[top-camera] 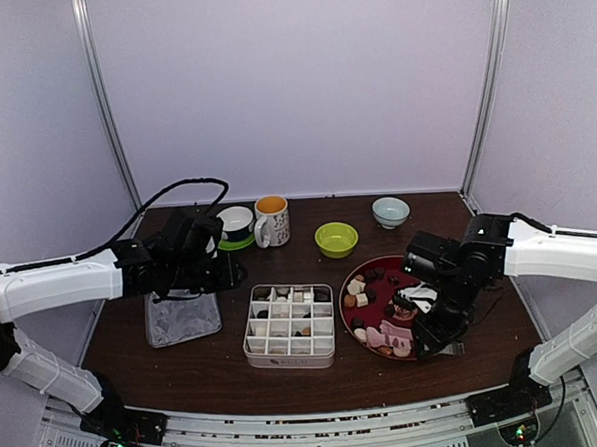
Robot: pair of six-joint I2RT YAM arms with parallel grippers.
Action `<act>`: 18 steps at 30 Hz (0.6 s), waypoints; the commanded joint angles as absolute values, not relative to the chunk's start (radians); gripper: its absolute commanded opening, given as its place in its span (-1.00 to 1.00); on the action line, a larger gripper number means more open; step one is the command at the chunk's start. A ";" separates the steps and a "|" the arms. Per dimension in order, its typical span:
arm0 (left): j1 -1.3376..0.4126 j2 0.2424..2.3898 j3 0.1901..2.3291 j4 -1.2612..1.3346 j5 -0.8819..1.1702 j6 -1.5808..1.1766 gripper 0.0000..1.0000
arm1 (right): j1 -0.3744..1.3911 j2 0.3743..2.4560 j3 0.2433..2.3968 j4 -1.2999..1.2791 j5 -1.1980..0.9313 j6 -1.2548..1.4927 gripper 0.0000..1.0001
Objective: Pack the chocolate
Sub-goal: Adjust the packing box at the center of the board, then pick up the fake chocolate from the plate.
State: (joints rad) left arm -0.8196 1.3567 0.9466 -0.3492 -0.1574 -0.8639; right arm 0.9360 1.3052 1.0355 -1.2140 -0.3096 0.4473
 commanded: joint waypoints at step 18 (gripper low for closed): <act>-0.645 1.147 0.826 -0.330 -0.196 -0.749 0.08 | 0.935 1.363 1.069 -1.212 -0.269 0.429 -0.35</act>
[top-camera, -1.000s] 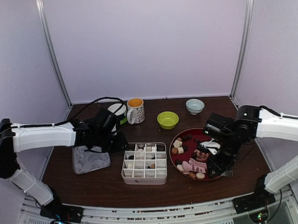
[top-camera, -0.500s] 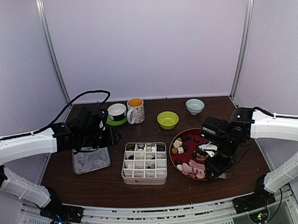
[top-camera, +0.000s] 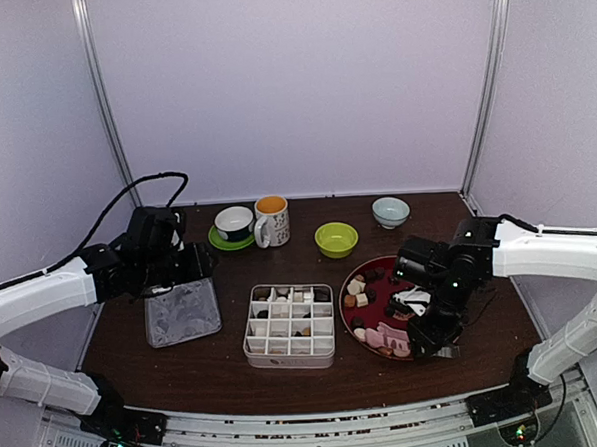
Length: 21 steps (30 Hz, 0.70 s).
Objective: Pack the chocolate
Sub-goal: Pick up the fake chocolate from the plate.
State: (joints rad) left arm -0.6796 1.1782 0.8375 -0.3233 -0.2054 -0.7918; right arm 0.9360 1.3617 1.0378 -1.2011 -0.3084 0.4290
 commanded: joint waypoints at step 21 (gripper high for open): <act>-0.553 1.154 0.816 -0.351 -0.127 -0.709 0.08 | 0.948 1.310 1.235 -1.215 -0.269 0.403 -0.61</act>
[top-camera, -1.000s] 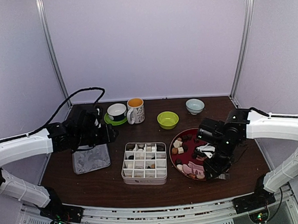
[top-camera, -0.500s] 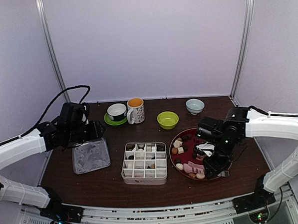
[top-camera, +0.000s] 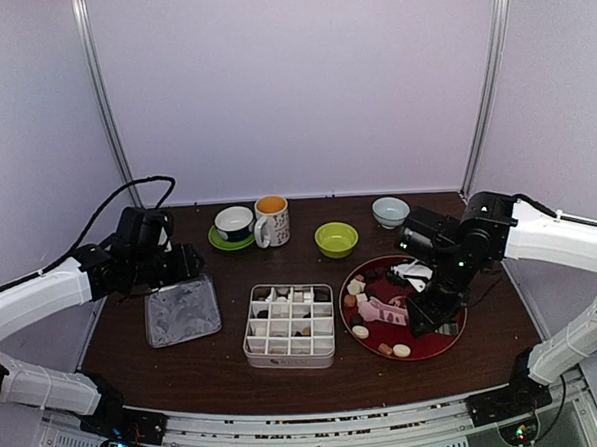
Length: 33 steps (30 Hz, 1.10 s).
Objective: Pack the chocolate
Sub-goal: Pick up the fake chocolate from the plate, then place the fake chocolate in the empty pocket of the box.
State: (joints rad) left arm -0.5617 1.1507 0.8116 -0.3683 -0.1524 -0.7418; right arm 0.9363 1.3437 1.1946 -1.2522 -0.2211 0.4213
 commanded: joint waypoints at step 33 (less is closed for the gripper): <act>-0.554 1.160 0.731 -0.214 0.075 -0.638 0.58 | 1.050 1.486 1.390 -1.186 -0.213 0.354 -0.27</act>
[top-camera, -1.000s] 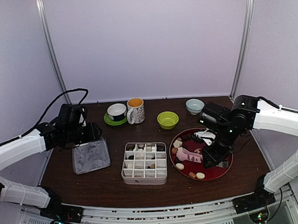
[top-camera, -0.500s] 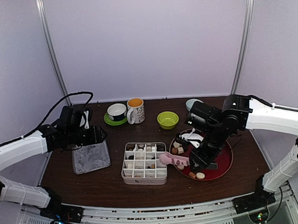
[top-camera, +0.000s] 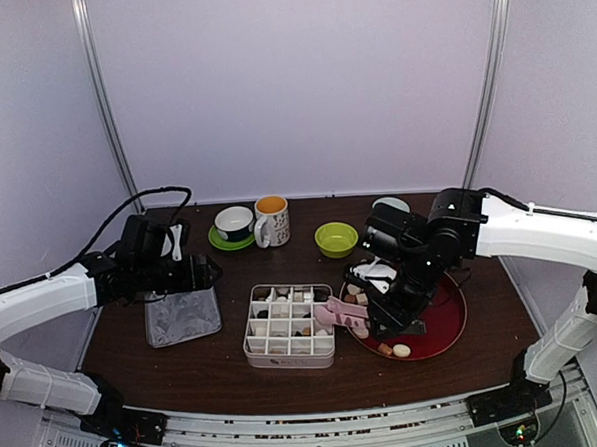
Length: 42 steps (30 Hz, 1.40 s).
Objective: Pack the chocolate
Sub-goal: Place the fake chocolate in the empty pocket of the box, then pick up the fake chocolate from the plate.
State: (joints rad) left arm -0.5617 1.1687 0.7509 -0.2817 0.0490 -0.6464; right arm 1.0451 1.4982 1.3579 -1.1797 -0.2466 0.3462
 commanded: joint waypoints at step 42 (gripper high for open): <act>-0.554 1.170 0.756 -0.157 0.119 -0.434 0.95 | 0.858 1.542 1.264 -1.114 -0.104 0.366 -0.32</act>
